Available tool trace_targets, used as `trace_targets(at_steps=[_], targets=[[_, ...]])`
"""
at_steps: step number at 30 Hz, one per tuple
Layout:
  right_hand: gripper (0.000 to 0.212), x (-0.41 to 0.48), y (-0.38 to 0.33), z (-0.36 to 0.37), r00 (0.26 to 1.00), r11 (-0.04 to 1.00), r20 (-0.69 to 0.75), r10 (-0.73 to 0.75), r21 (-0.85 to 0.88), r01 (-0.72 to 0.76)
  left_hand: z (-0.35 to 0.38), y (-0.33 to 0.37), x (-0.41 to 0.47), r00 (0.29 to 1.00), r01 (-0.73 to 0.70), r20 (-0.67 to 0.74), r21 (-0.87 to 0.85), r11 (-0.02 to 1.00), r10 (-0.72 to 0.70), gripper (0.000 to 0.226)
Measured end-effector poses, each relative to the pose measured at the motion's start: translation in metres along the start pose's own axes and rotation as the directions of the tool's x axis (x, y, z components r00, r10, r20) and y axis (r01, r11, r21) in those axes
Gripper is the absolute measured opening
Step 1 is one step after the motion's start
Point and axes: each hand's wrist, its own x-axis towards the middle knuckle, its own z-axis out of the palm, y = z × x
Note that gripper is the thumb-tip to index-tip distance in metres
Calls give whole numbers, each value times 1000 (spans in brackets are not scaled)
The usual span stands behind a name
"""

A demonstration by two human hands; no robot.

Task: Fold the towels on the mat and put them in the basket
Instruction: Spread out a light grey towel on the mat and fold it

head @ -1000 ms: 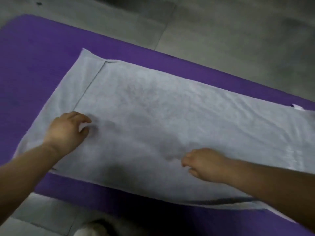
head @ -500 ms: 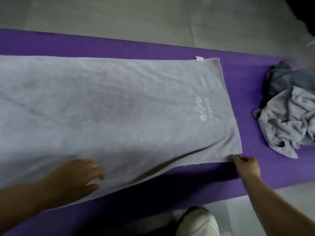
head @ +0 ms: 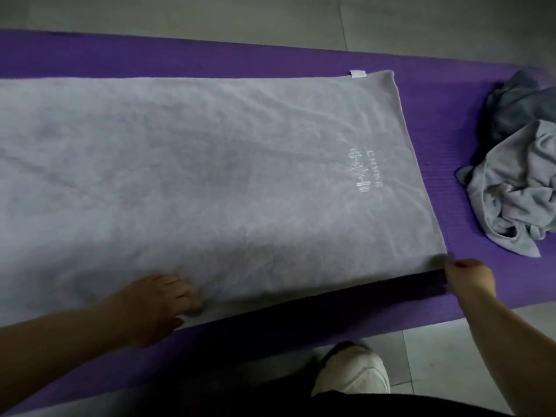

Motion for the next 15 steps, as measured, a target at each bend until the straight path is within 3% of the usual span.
trace_targets(at_steps=[2, 5, 8, 12, 15], targets=[[32, -4, -2, -1, 1000, 999, -12, -26, -39, 25, -1, -1, -3, 1000, 17, -7, -5, 1000, -17, 16], [26, -23, -22, 0, 993, 993, -85, -86, -85, 79, -7, -2, -8, 995, 89, -33, -59, 994, -91, 35], [29, -46, -50, 8, 948, 953, -132, -288, -142, 269, -13, -9, -12, 981, 165, -95, -71, 984, -171, 39], [27, -71, -92, 27, 801, 793, -61, -595, -205, 574, -18, -33, -40, 940, 329, -113, 34, 944, -323, 36], [19, -89, -120, 41, 599, 579, 38, -800, -217, 786, -24, -51, -70, 865, 502, -20, 55, 863, -501, 30]])
